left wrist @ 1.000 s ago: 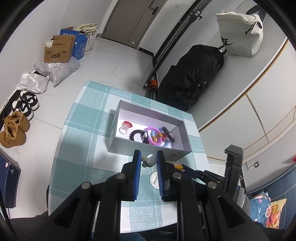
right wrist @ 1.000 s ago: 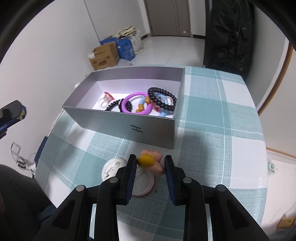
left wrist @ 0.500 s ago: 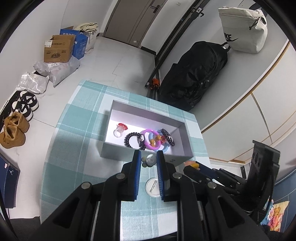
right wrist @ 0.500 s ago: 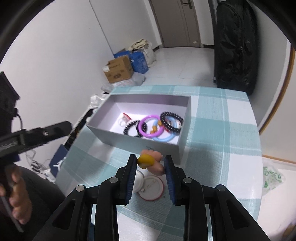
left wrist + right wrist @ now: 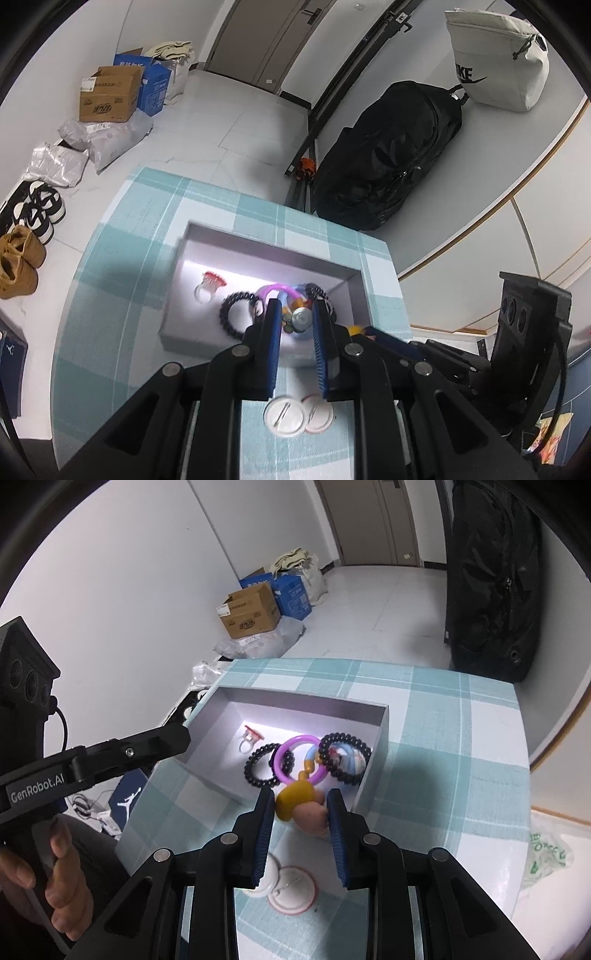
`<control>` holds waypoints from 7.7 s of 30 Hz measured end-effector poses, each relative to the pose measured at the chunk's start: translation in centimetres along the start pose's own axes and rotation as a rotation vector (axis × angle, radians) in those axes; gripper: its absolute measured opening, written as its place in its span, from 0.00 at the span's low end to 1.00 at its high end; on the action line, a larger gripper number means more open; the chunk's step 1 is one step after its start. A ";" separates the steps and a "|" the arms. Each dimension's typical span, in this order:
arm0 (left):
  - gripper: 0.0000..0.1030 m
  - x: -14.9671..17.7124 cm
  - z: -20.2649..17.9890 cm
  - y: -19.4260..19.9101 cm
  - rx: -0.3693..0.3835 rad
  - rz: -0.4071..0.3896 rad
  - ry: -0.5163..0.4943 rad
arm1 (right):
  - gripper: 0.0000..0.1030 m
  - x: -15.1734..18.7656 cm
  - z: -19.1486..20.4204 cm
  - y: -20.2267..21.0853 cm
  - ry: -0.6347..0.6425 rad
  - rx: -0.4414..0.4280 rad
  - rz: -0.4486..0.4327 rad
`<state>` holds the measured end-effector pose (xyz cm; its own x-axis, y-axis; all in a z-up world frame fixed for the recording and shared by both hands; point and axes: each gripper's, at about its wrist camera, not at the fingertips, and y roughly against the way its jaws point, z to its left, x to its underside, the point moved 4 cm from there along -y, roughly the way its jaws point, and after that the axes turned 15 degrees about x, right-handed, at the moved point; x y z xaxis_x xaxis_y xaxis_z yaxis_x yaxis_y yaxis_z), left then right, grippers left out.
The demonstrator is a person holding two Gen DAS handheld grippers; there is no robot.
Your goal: Organize jewelry
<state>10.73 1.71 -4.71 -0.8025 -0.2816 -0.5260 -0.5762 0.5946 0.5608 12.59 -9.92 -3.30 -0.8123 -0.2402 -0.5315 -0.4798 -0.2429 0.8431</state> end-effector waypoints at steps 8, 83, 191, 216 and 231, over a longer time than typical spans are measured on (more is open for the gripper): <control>0.12 -0.9 0.5 -1.4 0.003 0.022 0.019 | 0.07 -1.5 -0.5 0.1 0.011 -0.044 -0.020; 0.43 9.6 -0.4 -5.1 -0.192 0.329 -0.276 | 0.91 4.8 -8.2 1.2 -0.248 0.083 0.112; 0.62 4.2 5.9 7.5 -0.228 0.081 -0.057 | 0.41 5.2 5.2 -0.9 0.199 -0.022 0.074; 0.37 5.5 6.5 -1.1 -0.400 0.280 -0.146 | 0.41 3.8 2.3 1.0 0.056 -0.048 0.025; 0.37 2.3 2.2 4.5 -0.190 0.006 -0.098 | 0.41 1.7 2.0 3.1 -0.013 -0.111 -0.056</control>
<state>6.60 5.39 -4.80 -0.7924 -0.1987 -0.5767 -0.5978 0.4409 0.6695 9.03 -9.18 -1.46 -0.7897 -0.2111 -0.5760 -0.4856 -0.3586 0.7972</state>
